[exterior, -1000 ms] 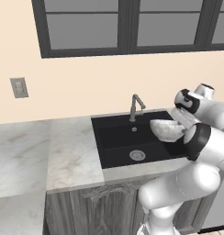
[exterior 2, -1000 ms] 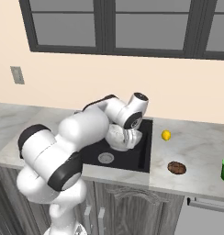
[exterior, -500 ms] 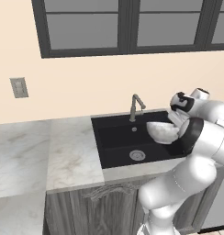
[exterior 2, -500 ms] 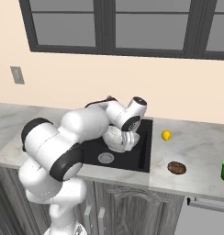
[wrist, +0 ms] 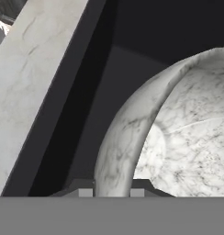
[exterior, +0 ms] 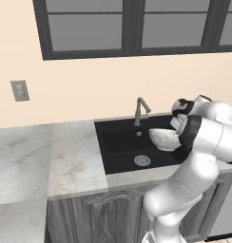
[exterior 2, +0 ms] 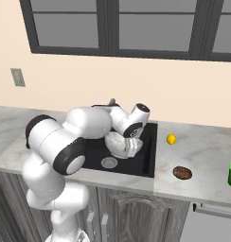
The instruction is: Remove the potato and lemon from the sink. Then move the bowl and cup from the counter to the sink for washing.
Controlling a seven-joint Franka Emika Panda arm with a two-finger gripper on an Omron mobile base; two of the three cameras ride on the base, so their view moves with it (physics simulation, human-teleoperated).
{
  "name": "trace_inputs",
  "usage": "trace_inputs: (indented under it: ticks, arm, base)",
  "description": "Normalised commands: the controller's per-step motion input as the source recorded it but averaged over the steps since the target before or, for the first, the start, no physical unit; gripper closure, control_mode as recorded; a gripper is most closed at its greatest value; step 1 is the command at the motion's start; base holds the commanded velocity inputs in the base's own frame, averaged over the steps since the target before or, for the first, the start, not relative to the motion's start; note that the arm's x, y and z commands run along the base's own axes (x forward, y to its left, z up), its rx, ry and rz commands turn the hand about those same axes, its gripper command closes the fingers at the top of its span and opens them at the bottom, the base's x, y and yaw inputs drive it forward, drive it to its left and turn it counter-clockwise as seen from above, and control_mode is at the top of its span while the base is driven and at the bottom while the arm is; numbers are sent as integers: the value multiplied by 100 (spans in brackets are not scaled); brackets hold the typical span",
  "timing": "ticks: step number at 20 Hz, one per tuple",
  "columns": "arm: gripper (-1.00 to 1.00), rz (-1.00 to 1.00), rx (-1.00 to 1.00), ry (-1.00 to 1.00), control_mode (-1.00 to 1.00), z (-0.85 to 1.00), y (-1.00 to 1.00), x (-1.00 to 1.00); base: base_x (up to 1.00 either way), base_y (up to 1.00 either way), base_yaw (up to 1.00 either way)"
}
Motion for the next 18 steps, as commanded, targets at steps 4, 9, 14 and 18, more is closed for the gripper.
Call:
trace_inputs:
  ticks: [4, 9, 14, 18]
  arm:
    - [100, 0, 0, 0, -100, -21, 4, 14]
    - [100, 0, 0, 0, -100, -20, 0, 10]
    - [100, 0, 0, 0, -100, -21, 0, 9]
    - [100, 1, 0, 0, -100, -20, 0, 9]
  base:
    - [0, 0, 0]
    - [0, 0, 0]
    - [0, 0, 0]
    - [0, 0, 0]
